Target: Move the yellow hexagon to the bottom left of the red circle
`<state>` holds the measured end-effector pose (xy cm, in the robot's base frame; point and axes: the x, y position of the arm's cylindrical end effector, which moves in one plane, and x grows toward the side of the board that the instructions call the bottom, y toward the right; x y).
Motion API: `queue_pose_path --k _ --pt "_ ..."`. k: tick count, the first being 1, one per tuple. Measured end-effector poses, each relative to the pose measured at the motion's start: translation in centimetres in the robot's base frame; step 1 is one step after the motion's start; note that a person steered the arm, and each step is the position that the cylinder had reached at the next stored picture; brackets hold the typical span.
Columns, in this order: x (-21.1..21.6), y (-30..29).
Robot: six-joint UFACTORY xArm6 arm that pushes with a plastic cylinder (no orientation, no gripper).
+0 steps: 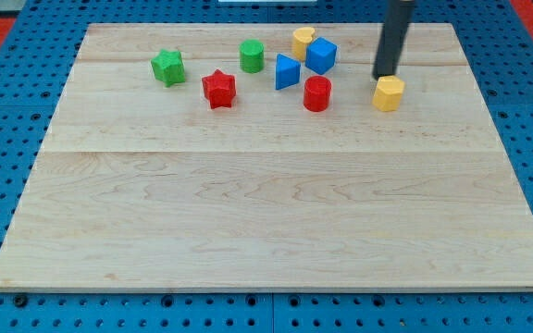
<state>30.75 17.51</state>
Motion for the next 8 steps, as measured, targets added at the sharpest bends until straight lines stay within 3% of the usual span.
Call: queue_pose_path --k 3,5,6,8 --pt "8.8 3.8" --pt "8.3 2.0" --pt "6.1 2.1" --pt "9.1 -8.2"
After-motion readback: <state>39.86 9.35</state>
